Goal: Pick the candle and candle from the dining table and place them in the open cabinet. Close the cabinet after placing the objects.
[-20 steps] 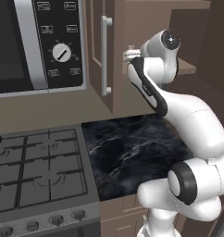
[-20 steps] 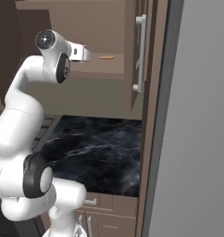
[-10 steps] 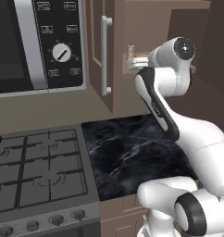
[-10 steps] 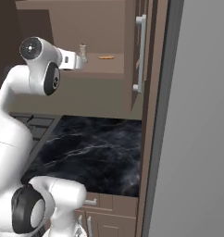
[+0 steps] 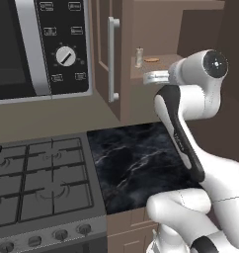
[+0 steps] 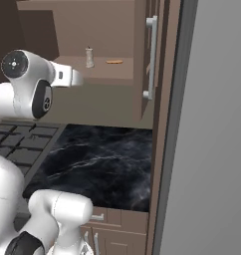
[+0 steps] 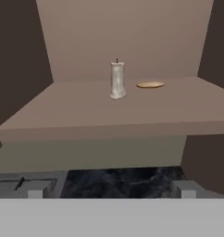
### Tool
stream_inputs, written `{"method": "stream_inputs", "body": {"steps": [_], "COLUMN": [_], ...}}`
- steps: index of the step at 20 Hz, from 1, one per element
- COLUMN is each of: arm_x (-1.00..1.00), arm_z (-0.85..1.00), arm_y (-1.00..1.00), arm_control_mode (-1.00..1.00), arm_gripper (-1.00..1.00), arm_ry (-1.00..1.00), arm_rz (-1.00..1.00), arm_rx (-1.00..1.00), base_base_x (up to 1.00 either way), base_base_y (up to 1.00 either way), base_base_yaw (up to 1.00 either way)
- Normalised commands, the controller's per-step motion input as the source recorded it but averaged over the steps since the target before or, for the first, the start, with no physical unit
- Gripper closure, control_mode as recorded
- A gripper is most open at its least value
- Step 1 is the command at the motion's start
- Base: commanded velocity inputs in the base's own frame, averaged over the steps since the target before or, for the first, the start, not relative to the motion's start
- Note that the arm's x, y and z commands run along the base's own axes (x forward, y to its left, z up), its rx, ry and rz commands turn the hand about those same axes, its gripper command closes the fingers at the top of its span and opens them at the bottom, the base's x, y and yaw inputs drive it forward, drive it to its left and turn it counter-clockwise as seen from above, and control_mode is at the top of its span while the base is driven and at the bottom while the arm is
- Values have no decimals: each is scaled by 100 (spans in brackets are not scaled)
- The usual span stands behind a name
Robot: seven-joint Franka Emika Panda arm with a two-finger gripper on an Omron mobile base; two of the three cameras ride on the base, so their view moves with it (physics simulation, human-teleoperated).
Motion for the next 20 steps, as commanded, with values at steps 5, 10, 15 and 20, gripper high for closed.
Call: {"method": "stream_inputs", "body": {"steps": [5,10,15,20], "arm_x": [-76,-59,-48,-32], "arm_z": [0,0,0,0], "arm_y": [0,0,0,0], "arm_control_mode": [-100,-100,-100,-100], "arm_gripper": [-100,-100,-100,-100], "arm_ry": [0,2,15,22], "arm_rz": [0,0,0,0], "arm_rx": [2,0,3,3], "base_base_x": [0,0,0,0], "base_base_y": [0,0,0,0], "base_base_yaw": [0,0,0,0]}}
